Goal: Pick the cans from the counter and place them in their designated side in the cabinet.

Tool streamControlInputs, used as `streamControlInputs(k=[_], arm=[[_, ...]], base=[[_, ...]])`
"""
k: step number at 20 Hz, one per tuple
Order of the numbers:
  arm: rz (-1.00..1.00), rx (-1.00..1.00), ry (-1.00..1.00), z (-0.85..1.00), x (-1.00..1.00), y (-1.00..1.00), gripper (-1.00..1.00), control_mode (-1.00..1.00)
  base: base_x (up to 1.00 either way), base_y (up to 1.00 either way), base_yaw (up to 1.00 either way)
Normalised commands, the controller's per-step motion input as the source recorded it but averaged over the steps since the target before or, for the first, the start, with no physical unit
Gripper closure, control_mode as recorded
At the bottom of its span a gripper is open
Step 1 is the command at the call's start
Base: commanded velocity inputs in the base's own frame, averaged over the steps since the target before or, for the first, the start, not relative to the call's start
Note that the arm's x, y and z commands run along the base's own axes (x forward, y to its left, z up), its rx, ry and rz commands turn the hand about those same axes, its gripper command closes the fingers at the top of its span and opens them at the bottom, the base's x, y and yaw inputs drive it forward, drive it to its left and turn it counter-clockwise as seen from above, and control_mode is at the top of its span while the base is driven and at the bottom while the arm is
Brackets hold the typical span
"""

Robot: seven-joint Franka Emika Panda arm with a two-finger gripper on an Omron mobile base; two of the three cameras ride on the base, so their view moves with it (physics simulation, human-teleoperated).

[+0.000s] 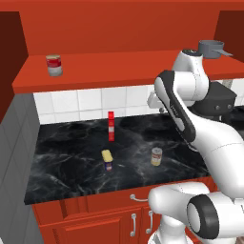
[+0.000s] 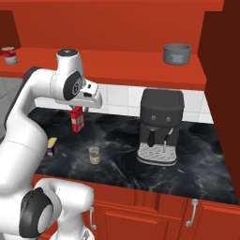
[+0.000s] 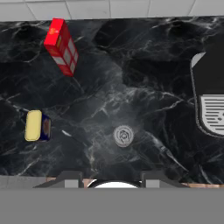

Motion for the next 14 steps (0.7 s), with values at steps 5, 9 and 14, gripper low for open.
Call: streamControlInputs(k=[5, 9, 14], arm=[[0.00, 0.00, 0.00, 0.00, -0.03, 0.00, -1.00, -1.00], [0.00, 0.00, 0.00, -0.09, -0.07, 0.00, -1.00, -1.00], [0.00, 0.00, 0.00, -0.25, -0.06, 0.00, -1.00, -1.00]], base=[[0.00, 0.00, 0.00], [0.00, 0.00, 0.00], [0.00, 0.00, 0.00]])
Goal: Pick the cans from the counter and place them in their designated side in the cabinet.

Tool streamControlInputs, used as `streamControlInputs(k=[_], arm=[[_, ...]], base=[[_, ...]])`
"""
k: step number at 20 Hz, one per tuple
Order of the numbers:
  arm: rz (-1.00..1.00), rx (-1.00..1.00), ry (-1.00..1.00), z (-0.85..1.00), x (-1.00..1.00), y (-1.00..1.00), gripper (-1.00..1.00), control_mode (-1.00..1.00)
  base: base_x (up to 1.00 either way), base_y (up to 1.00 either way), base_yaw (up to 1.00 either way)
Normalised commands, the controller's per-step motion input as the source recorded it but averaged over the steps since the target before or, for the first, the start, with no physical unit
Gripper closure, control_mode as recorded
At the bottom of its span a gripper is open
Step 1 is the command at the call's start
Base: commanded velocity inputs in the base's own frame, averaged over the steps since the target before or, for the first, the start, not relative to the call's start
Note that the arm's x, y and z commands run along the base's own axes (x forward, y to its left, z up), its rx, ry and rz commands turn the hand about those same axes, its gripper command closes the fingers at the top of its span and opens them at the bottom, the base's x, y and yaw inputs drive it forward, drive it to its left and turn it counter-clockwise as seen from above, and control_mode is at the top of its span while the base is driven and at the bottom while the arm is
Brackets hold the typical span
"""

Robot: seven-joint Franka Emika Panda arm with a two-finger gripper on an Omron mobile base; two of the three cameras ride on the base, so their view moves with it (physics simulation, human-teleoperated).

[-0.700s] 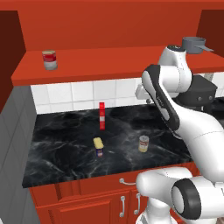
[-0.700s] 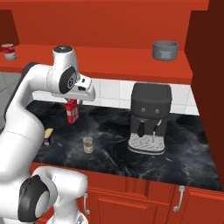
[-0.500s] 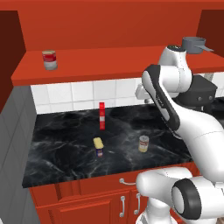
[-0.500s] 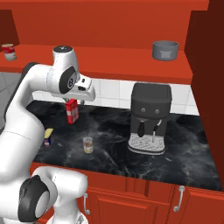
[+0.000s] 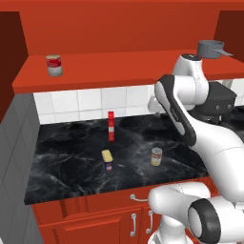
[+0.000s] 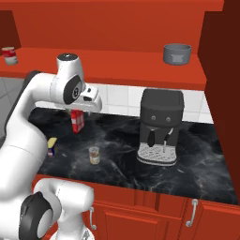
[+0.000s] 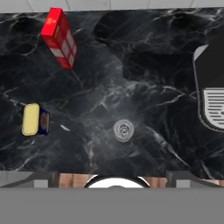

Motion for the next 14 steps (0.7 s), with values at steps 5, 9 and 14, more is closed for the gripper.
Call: streamControlInputs(k=[5, 9, 14], arm=[[0.00, -0.05, -0.01, -0.30, -0.01, 0.01, -1.00, -1.00], [-0.01, -0.07, -0.04, -0.26, 0.00, 0.04, -1.00, -1.00], [-0.01, -0.05, -0.01, -0.21, 0.04, 0.01, -1.00, -1.00]], base=[[0.00, 0.00, 0.00], [0.00, 0.00, 0.00], [0.00, 0.00, 0.00]])
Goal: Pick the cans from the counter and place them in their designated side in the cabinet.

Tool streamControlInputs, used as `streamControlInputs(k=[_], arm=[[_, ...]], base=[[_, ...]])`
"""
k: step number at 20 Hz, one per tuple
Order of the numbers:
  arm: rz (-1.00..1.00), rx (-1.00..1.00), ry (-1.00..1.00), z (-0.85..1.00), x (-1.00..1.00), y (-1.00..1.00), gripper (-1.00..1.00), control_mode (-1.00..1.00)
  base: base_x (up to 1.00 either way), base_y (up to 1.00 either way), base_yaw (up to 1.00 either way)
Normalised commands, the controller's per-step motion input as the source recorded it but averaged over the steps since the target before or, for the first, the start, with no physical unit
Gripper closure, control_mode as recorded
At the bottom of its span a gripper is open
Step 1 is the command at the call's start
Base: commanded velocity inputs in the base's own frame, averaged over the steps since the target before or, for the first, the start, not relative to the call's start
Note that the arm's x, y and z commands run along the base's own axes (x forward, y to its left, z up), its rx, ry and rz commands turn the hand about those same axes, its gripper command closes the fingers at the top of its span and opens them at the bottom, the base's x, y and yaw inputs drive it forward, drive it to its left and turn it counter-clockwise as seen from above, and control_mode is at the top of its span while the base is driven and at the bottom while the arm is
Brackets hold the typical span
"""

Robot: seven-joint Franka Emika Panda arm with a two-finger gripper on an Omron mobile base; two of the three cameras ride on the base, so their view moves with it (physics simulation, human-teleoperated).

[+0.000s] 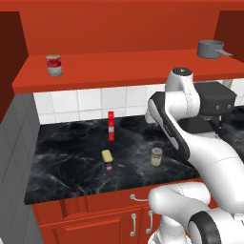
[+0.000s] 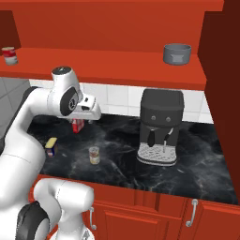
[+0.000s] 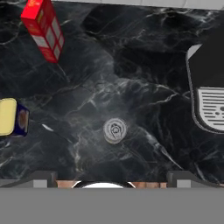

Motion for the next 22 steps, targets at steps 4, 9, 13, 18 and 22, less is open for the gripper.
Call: streamControlInputs(k=[4, 9, 13, 18, 22], arm=[[0.00, -0.01, 0.00, -0.24, 0.10, 0.00, -1.00, -1.00], [0.00, 0.00, 0.00, -0.23, 0.11, 0.00, -1.00, -1.00], [0.00, 0.00, 0.00, -0.20, 0.10, 0.00, -1.00, -1.00], [0.00, 0.00, 0.00, -0.19, 0.11, 0.00, -1.00, -1.00], [0.00, 0.00, 0.00, -0.19, 0.09, 0.00, -1.00, -1.00]], base=[[0.00, 0.00, 0.00], [0.00, 0.00, 0.00], [0.00, 0.00, 0.00], [0.00, 0.00, 0.00], [0.00, 0.00, 0.00]])
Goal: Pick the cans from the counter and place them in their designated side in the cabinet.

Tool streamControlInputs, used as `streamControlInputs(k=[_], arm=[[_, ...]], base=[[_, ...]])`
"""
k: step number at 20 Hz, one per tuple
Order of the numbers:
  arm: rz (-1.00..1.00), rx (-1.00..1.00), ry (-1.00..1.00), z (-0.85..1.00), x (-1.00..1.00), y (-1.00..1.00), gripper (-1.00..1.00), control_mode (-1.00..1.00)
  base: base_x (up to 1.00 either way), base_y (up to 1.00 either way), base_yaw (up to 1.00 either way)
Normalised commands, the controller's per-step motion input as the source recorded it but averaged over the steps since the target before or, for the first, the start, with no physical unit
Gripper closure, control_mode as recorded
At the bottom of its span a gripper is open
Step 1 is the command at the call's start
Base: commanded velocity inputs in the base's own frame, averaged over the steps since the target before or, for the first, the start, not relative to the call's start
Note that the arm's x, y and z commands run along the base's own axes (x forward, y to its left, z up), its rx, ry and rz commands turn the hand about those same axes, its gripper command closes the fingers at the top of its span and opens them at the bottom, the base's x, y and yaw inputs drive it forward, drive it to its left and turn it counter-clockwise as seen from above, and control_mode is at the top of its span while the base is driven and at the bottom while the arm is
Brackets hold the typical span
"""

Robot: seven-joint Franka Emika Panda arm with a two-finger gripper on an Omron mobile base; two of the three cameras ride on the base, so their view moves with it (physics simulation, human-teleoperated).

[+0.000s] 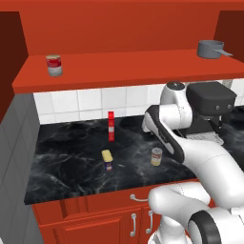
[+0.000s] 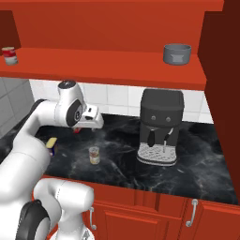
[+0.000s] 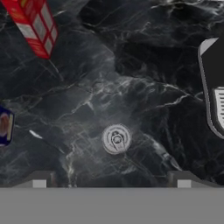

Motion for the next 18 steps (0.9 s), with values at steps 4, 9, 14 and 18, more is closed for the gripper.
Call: streamControlInputs(k=[4, 9, 14, 18], arm=[[0.00, 0.00, 0.00, -0.19, 0.08, 0.00, -1.00, -1.00], [0.00, 0.00, 0.00, -0.19, 0.04, 0.00, -1.00, -1.00], [0.00, 0.00, 0.00, -0.20, 0.00, 0.00, -1.00, -1.00], [0.00, 0.00, 0.00, -0.21, 0.00, 0.00, -1.00, -1.00]], base=[[0.00, 0.00, 0.00], [0.00, 0.00, 0.00], [0.00, 0.00, 0.00], [0.00, 0.00, 0.00]])
